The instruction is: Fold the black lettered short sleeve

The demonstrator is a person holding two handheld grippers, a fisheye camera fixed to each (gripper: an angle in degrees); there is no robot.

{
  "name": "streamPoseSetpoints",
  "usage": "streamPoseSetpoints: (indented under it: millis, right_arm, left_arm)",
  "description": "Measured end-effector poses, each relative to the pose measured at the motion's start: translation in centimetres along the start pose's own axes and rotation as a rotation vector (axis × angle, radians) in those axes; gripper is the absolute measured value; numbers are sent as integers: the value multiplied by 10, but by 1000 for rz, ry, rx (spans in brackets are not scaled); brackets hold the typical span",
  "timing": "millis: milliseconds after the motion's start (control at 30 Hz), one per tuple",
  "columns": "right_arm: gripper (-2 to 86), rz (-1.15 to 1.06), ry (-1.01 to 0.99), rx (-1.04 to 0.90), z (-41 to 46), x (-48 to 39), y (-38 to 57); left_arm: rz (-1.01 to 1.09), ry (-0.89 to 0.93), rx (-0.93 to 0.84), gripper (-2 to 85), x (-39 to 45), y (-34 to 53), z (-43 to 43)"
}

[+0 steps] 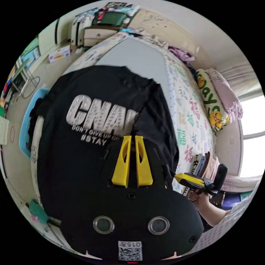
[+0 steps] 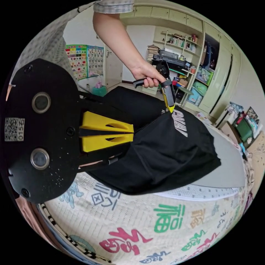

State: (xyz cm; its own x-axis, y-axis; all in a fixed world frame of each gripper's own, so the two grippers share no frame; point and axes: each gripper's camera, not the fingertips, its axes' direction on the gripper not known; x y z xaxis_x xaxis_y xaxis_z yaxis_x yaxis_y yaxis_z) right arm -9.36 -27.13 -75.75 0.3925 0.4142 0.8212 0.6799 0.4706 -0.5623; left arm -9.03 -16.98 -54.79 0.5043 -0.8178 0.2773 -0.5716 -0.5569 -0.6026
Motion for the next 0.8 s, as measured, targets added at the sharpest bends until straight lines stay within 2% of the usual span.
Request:
streamPoseSetpoints:
  millis: [100, 233, 367, 533, 700, 800]
  right_arm:
    - [41, 34, -57, -19, 10, -2, 5]
    - [75, 219, -39, 65, -8, 30, 15]
    - [84, 357, -97, 184, -9, 60, 3]
    - [87, 432, -174, 156, 33, 70, -22]
    - [74, 524, -261, 231, 57, 76, -25]
    - [42, 592, -268, 253, 64, 80, -22]
  left_arm:
    - [-64, 38, -46, 67, -32, 4, 7]
    - [-19, 68, 30, 78, -32, -13, -3]
    - [74, 144, 45, 91, -5, -74, 19]
    - [157, 126, -33, 98, 28, -140, 66]
    - [283, 72, -166, 61, 58, -171, 106]
    - [307, 62, -156, 7, 65, -181, 114]
